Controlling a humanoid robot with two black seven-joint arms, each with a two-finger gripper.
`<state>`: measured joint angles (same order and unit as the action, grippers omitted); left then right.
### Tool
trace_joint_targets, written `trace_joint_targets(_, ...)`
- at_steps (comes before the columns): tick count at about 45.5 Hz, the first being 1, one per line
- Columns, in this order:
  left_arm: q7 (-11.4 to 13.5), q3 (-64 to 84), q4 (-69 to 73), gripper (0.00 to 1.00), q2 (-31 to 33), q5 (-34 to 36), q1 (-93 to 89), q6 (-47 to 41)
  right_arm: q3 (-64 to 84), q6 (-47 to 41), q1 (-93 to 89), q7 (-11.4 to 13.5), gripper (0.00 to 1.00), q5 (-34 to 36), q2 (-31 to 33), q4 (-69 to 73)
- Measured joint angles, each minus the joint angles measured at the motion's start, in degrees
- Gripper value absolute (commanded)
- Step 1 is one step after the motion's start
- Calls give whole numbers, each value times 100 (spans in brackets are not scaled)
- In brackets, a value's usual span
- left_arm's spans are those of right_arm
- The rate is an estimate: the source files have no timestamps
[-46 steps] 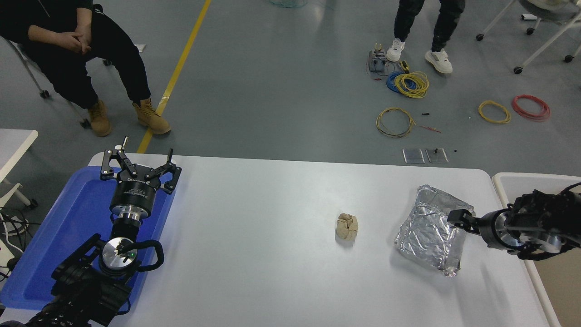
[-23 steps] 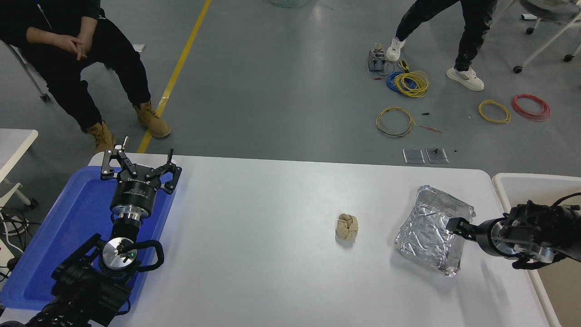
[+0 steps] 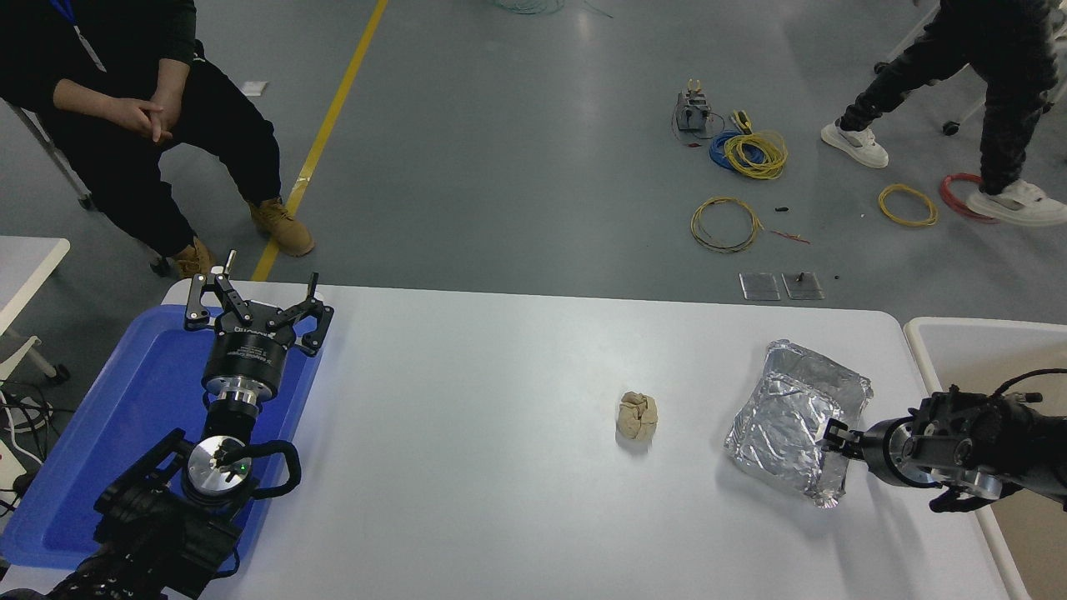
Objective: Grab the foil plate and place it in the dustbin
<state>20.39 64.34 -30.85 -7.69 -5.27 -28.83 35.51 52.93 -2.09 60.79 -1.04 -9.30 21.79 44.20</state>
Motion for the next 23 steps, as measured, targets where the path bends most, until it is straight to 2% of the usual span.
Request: trace_joint_targets(23, 0, 0, 0, 100, 3, 0, -5, 0, 57, -70, 266, -114, 0, -292, 58, 76)
